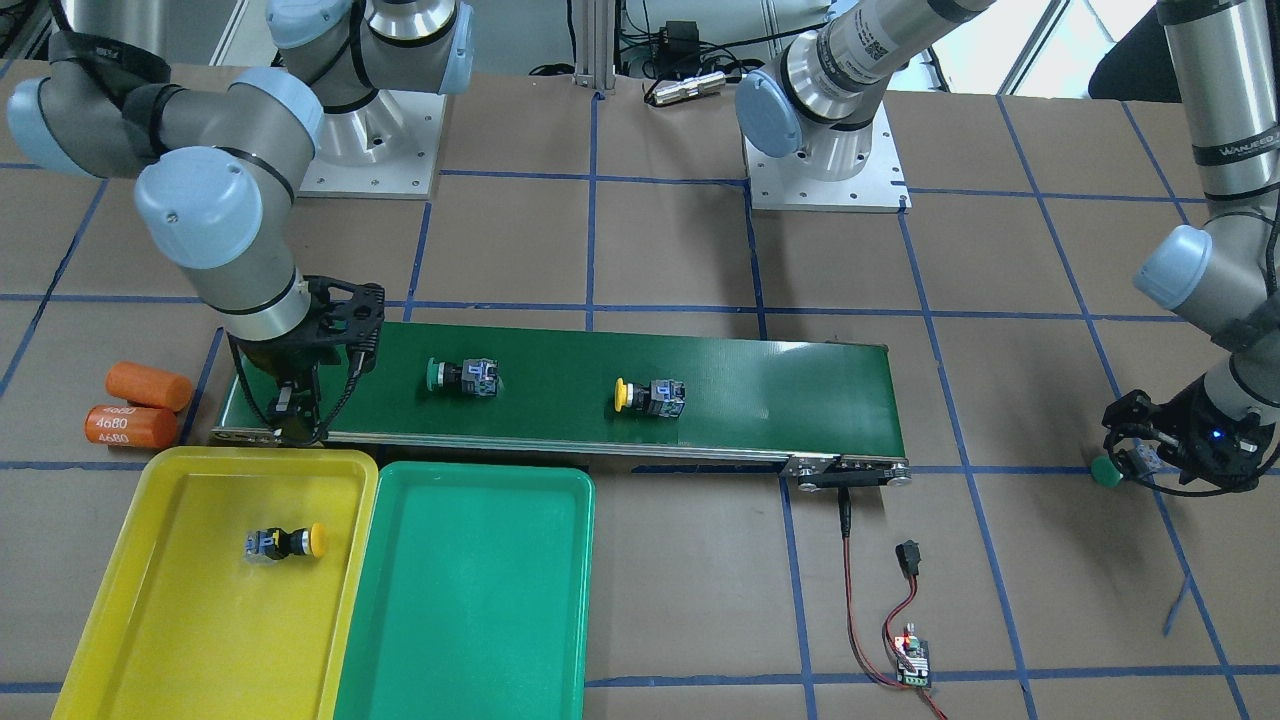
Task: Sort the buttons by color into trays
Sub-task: 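Grasp a green-capped button at the belt end while the left gripper grasps another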
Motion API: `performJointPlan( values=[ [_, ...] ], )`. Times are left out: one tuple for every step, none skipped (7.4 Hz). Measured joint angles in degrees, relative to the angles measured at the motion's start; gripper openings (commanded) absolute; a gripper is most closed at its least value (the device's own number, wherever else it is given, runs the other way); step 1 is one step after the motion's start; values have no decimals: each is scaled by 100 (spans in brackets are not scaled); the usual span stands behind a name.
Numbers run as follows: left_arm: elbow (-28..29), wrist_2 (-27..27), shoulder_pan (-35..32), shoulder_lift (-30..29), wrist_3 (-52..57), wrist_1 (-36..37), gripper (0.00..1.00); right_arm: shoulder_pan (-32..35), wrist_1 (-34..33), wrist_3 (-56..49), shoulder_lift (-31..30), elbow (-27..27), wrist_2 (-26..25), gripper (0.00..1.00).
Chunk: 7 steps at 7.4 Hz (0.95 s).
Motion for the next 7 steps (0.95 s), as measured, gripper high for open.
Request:
performJointPlan(
  values=[
    [11,-147,9,-56,-9,-9,20,157,-20,259,-14,90,-16,100],
    [18,-217,15,-82,-14,-20,2,237,-35,385,-22,187,-15,100],
    [23,-238,18,-68,-16,-39,0,268,-105,442,-30,290,-6,100],
    [24,-248,18,-13,-34,-146,0,279,-238,478,-32,389,5,100],
    [22,-257,10,96,-106,-393,0,280,-386,494,-33,486,7,100],
    [-10,-266,-24,257,-238,-651,0,279,-541,497,-27,574,6,100],
    [-104,-270,-190,527,-485,-867,0,277,-662,502,-18,637,4,100]
  ],
)
